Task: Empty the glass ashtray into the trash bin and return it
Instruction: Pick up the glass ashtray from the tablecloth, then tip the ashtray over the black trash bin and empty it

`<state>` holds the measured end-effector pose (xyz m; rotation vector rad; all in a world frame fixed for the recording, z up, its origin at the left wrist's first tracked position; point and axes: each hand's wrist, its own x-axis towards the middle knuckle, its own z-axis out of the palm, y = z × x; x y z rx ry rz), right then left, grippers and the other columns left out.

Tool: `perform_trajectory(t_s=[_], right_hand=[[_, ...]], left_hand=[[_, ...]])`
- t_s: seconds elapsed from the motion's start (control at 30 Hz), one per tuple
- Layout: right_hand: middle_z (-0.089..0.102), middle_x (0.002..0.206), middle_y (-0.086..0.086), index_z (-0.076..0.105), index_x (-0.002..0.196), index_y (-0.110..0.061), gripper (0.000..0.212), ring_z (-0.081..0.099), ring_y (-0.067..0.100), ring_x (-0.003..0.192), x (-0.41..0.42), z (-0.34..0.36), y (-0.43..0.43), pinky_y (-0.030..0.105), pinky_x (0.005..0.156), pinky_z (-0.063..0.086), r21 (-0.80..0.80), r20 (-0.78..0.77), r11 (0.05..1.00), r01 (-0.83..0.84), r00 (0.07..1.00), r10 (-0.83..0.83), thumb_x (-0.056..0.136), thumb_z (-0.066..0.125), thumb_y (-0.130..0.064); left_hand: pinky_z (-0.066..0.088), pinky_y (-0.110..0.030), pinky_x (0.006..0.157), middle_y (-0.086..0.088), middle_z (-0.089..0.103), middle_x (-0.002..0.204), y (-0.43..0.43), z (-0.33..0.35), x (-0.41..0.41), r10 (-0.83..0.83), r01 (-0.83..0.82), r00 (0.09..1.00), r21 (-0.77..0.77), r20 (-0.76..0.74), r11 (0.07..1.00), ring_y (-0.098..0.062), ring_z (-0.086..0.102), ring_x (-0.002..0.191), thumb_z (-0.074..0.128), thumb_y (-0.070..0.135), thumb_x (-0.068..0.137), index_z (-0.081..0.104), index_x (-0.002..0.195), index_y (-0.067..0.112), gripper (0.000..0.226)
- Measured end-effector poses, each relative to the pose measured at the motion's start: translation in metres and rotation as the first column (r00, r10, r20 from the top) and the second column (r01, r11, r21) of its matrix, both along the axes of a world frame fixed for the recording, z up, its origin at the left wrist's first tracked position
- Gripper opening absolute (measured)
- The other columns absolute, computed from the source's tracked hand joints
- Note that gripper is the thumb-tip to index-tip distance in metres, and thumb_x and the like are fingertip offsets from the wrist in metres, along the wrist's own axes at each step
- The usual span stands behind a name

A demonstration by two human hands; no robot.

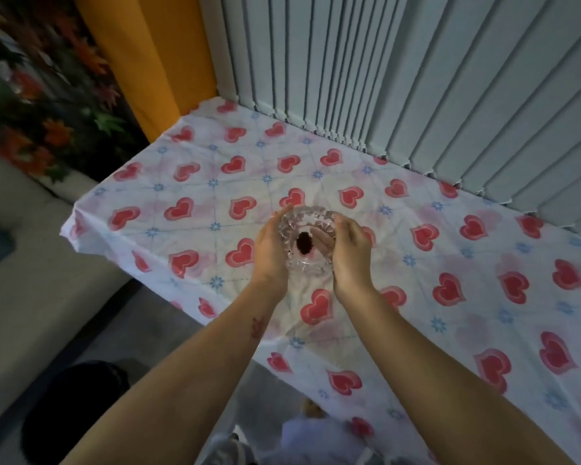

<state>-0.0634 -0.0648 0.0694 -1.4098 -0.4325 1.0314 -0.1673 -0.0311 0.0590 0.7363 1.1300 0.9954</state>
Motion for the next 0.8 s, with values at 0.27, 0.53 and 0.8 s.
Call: perform_trajectory(t_s=[0.27, 0.53, 0.8], right_hand=[[0.074, 0.107, 0.003, 0.068, 0.100, -0.030, 0.024, 0.072, 0.022, 0.102, -0.127, -0.001, -0.002, 0.045, 0.096, 0.056, -0.065, 0.157, 0.984, -0.167, 0.972, 0.175, 0.093, 0.051, -0.046], [0.072, 0.103, 0.002, 0.067, 0.112, -0.016, 0.028, 0.071, 0.017, 0.097, -0.281, -0.008, -0.015, 0.036, 0.093, 0.057, -0.102, 0.159, 0.930, -0.354, 0.917, 0.367, 0.101, 0.048, -0.033], [0.068, 0.126, 0.006, 0.064, 0.127, -0.013, 0.032, 0.069, 0.020, 0.108, -0.426, -0.032, -0.031, 0.043, 0.103, 0.052, -0.102, 0.075, 0.794, -0.599, 0.792, 0.606, 0.102, 0.048, -0.027]], left_hand=[[0.043, -0.044, 0.111, 0.001, 0.070, 0.124, -0.021, 0.005, -0.126, 0.161, -0.161, 0.987, 0.020, -0.021, 0.987, -0.018, 0.062, 0.119, 0.044, 0.037, 0.101, 0.073, 0.112, 0.032, 0.031], [0.047, -0.049, 0.106, -0.010, 0.074, 0.117, -0.049, -0.008, -0.285, 0.393, -0.393, 0.918, -0.001, 0.050, 0.919, -0.028, 0.067, 0.114, 0.050, 0.035, 0.100, 0.073, 0.114, 0.017, 0.032], [0.050, -0.047, 0.103, -0.018, 0.071, 0.111, -0.086, -0.029, -0.431, 0.599, -0.601, 0.798, 0.020, 0.060, 0.799, -0.030, 0.067, 0.103, 0.043, 0.022, 0.104, 0.071, 0.108, 0.012, 0.030]])
